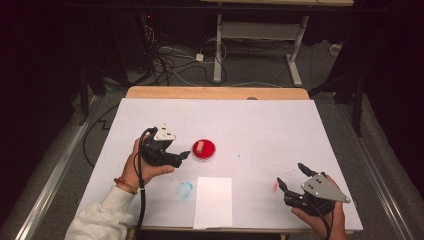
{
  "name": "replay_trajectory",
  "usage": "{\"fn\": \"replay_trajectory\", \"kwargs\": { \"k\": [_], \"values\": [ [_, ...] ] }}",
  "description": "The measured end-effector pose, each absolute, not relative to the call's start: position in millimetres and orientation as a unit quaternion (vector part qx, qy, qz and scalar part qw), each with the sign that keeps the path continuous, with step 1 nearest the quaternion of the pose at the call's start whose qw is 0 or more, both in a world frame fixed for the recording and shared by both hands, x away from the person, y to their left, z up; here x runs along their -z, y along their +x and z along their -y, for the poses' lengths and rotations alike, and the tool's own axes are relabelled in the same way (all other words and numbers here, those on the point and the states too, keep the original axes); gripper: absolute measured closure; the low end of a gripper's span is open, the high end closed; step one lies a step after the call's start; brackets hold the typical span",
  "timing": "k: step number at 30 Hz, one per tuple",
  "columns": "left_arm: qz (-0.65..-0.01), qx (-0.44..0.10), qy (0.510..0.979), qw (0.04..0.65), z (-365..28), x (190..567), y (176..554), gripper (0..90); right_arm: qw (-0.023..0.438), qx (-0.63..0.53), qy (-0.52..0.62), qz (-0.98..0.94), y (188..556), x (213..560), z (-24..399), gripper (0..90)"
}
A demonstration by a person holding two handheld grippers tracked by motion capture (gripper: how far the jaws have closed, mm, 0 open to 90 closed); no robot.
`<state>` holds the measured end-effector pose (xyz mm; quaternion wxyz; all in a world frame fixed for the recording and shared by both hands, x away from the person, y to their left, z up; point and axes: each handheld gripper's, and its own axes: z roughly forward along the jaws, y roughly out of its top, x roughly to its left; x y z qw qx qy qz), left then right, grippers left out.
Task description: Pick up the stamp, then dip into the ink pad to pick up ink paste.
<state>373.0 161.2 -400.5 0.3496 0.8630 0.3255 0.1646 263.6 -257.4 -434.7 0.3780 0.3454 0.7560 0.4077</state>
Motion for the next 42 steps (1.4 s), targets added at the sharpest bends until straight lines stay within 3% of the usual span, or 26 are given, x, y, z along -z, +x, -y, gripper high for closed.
{"fn": "replay_trajectory", "kwargs": {
  "k": [20, 35, 42],
  "values": [
    [-0.349, -0.138, 0.870, 0.320, -137.4, 410.0, 390.6, 28.2, 0.384, -0.405, 0.342, -0.756, 264.0, 436.4, 257.5, 27.0],
    [-0.377, -0.102, 0.883, 0.260, -101.2, 423.4, 426.2, 41.8, 0.389, -0.393, 0.338, -0.762, 263.8, 440.7, 258.7, 27.0],
    [-0.381, -0.094, 0.889, 0.235, -86.1, 427.3, 436.1, 53.2, 0.398, -0.386, 0.330, -0.764, 260.9, 440.0, 258.6, 27.6]
  ]
}}
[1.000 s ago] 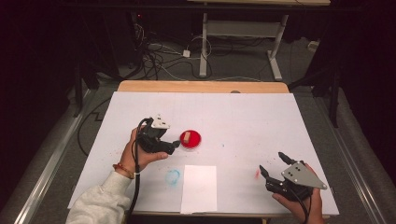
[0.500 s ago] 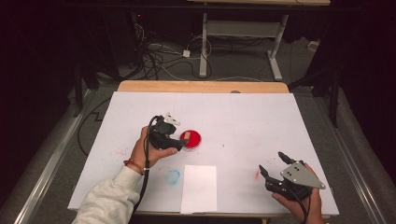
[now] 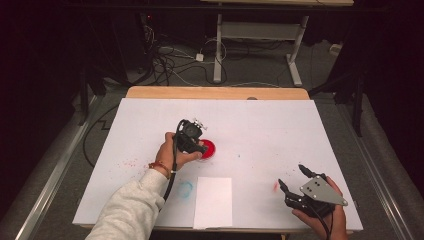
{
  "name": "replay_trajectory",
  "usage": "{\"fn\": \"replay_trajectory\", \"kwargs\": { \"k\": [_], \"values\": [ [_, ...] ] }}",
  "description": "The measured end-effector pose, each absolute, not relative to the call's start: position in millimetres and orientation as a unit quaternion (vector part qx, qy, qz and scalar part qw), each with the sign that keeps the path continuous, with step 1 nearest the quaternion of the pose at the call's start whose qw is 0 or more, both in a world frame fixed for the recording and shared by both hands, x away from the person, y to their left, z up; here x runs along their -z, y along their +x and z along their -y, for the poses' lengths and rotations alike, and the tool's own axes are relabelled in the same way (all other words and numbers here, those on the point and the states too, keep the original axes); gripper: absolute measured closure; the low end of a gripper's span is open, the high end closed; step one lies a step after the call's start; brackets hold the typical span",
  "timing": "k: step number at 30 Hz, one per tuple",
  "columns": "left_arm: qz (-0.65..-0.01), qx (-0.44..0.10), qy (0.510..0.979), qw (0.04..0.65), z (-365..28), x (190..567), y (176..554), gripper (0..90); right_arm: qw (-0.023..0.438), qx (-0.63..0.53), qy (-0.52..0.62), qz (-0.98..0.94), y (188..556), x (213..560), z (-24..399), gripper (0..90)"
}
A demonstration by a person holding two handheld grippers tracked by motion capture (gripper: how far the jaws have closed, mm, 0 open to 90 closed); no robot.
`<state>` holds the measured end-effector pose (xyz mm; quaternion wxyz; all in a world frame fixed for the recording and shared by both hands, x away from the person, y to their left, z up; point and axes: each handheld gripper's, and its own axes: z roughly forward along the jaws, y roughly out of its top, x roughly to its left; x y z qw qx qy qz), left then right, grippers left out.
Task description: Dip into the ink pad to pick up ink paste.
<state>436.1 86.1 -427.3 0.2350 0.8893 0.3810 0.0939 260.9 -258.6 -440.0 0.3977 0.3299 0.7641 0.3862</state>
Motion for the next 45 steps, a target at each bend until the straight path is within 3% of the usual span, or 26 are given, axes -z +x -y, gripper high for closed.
{"fn": "replay_trajectory", "kwargs": {
  "k": [15, 27, 45],
  "values": [
    [-0.403, -0.082, 0.885, 0.219, -86.5, 441.2, 449.7, 73.2, 0.399, -0.373, 0.326, -0.772, 262.6, 442.2, 255.7, 28.7],
    [-0.371, -0.105, 0.898, 0.213, -83.6, 431.9, 445.0, 73.8, 0.399, -0.374, 0.325, -0.771, 262.3, 441.8, 256.1, 28.6],
    [-0.324, -0.107, 0.902, 0.263, -93.3, 376.8, 431.4, 73.8, 0.397, -0.371, 0.324, -0.774, 262.3, 442.5, 254.8, 28.0]
  ]
}}
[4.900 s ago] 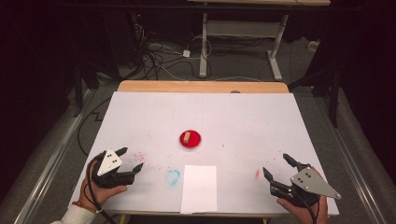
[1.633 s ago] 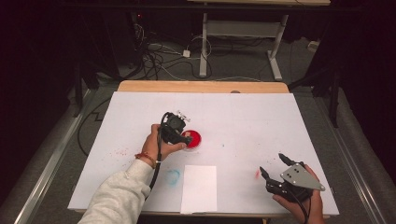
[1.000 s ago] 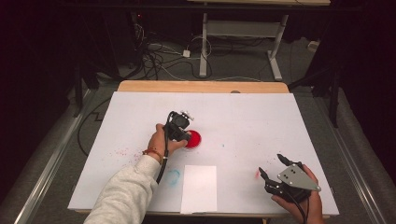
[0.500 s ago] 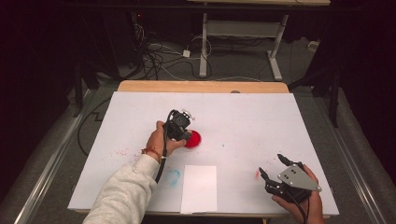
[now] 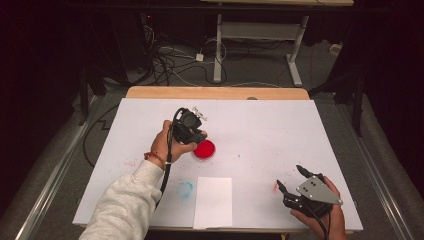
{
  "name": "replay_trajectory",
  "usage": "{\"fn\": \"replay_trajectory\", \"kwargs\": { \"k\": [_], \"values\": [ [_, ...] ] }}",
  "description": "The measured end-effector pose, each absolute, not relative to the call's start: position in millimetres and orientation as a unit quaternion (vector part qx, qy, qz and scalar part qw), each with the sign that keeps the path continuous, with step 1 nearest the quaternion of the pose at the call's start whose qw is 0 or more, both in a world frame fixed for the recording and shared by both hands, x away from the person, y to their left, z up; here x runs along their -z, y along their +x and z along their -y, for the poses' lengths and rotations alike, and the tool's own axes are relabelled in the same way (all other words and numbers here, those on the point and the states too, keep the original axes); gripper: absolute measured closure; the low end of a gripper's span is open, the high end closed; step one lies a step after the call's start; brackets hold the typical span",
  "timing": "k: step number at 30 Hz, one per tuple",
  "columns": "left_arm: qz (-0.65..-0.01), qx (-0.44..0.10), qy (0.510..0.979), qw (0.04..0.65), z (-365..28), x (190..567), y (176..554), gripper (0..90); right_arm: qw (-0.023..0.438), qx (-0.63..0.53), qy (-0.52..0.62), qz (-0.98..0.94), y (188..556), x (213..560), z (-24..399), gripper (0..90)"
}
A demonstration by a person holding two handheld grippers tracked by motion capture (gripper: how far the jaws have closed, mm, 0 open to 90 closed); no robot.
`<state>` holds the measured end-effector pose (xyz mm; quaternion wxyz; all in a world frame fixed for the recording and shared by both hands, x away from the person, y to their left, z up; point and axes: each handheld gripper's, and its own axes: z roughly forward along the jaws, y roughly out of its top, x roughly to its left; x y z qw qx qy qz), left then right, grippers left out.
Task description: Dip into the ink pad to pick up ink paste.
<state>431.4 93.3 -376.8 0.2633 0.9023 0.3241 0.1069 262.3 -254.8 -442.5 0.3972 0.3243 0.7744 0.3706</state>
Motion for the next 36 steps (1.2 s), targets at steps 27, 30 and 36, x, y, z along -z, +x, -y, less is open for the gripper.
{"fn": "replay_trajectory", "kwargs": {
  "k": [27, 30, 36],
  "values": [
    [-0.348, -0.056, 0.899, 0.260, -91.2, 426.3, 447.6, 73.8, 0.393, -0.367, 0.319, -0.781, 262.2, 444.4, 253.7, 27.5],
    [-0.357, -0.048, 0.896, 0.261, -91.4, 433.1, 449.3, 73.8, 0.390, -0.367, 0.321, -0.781, 262.7, 445.0, 253.7, 27.5],
    [-0.357, -0.042, 0.898, 0.255, -88.9, 444.6, 450.0, 73.8, 0.389, -0.366, 0.320, -0.782, 262.7, 445.3, 253.4, 27.5]
  ]
}}
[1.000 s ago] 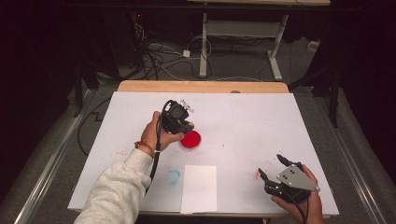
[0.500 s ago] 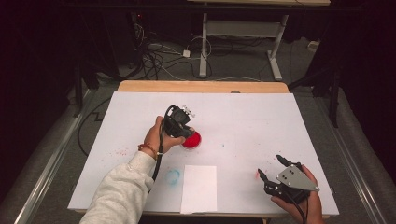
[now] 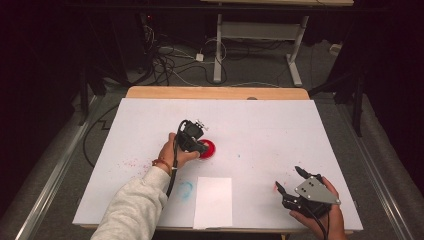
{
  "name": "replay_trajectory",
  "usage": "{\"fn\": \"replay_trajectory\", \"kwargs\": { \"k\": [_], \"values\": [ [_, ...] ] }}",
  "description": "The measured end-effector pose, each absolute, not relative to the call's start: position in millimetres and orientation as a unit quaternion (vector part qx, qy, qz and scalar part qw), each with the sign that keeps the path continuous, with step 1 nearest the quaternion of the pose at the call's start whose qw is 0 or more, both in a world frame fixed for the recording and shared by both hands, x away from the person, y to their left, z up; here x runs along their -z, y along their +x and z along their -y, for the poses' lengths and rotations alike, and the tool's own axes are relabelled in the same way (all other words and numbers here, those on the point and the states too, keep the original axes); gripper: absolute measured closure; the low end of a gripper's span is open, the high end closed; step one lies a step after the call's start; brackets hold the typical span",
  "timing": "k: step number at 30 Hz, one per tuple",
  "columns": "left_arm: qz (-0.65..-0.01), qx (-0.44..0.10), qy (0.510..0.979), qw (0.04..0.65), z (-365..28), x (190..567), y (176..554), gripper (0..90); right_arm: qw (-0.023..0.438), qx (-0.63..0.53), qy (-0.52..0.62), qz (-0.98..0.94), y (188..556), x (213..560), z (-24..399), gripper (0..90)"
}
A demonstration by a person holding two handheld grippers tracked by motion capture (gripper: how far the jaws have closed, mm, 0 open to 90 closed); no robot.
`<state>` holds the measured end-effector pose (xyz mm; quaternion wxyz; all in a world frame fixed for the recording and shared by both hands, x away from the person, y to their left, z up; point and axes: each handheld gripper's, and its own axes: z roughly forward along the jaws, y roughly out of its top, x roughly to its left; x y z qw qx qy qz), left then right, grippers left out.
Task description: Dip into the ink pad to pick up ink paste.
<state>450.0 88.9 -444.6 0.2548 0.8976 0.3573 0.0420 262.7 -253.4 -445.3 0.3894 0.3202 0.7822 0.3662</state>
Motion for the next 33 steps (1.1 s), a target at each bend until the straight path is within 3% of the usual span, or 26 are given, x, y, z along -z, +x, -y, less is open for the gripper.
{"fn": "replay_trajectory", "kwargs": {
  "k": [33],
  "values": [
    [-0.356, -0.045, 0.895, 0.263, -90.6, 449.7, 448.9, 73.9, 0.388, -0.363, 0.314, -0.787, 262.3, 445.5, 251.6, 27.2]
  ]
}}
